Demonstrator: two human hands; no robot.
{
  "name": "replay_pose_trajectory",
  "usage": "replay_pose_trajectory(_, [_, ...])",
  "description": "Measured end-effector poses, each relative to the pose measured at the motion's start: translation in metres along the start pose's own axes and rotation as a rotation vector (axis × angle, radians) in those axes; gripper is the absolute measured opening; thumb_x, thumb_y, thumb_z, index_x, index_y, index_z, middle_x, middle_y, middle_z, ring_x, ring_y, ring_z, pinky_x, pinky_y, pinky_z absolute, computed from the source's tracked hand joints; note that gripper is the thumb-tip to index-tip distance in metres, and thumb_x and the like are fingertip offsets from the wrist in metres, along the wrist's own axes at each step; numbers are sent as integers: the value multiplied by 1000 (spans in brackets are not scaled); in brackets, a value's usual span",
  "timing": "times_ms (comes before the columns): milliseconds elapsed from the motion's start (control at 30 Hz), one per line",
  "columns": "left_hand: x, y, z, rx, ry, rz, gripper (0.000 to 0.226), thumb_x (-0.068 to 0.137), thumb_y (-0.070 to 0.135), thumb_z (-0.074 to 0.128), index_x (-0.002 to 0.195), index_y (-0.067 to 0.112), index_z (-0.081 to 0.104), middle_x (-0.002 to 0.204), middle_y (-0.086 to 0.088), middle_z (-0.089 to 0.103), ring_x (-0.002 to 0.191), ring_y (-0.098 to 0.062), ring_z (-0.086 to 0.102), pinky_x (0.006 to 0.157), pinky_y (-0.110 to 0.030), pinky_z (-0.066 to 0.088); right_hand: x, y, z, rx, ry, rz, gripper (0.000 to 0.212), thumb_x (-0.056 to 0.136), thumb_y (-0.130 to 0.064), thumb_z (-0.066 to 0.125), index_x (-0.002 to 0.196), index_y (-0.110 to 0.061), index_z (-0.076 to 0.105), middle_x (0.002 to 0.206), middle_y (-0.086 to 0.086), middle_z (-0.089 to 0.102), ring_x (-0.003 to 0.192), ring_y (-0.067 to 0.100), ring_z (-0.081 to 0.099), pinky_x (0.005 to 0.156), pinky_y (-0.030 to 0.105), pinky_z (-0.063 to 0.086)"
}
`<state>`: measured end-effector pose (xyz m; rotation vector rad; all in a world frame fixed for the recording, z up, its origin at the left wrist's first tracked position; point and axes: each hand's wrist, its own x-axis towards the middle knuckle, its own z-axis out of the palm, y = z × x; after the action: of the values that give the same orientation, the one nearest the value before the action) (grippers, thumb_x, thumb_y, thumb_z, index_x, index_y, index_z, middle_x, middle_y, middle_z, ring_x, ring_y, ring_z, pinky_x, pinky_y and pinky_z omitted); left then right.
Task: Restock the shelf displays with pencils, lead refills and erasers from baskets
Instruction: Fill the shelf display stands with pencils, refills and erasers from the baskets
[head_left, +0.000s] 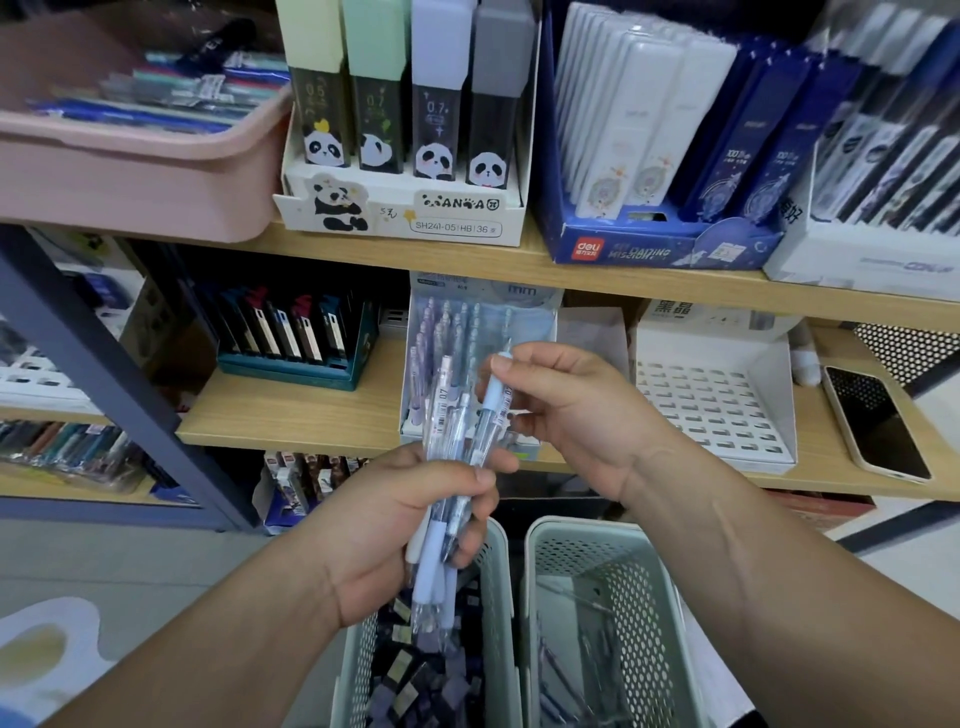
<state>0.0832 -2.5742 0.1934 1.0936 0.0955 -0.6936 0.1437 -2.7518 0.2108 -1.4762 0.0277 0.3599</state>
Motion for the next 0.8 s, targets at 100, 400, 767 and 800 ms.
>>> replay_pose_trajectory(100, [2, -2, -3, 2, 22, -5, 36, 74, 16, 74, 108, 5, 75, 71, -8, 55, 54, -18, 48, 56, -29, 41, 2, -6, -6, 151, 69, 30, 24, 85, -19, 74, 105, -9, 68, 104, 10, 72, 85, 18, 63, 75, 30, 50])
replay_pose_trajectory(400, [10, 0, -6, -90, 197, 71, 13, 80, 17, 73, 88, 10, 66, 71, -8, 56, 50, -18, 44, 52, -28, 40, -1, -10, -29, 330, 110, 69, 22, 94, -10, 64, 116, -6, 65, 88, 8, 73, 74, 18, 68, 61, 26, 57])
replay_pose_trajectory(767, [16, 0, -7, -106, 365, 119, 18, 80, 13, 73, 98, 8, 71, 74, -8, 64, 51, -16, 46, 53, -29, 41, -25, -13, -55, -486, -246, 175, 18, 80, 11, 74, 84, -6, 73, 90, 20, 76, 77, 23, 70, 64, 26, 58])
replay_pose_trajectory(800, [16, -1, -6, -80, 343, 118, 18, 81, 13, 72, 98, 8, 71, 74, -8, 63, 51, -17, 46, 53, -29, 41, -26, -10, -51, -434, -275, 209, 14, 82, 8, 74, 87, -5, 72, 91, 22, 76, 77, 25, 71, 66, 28, 59])
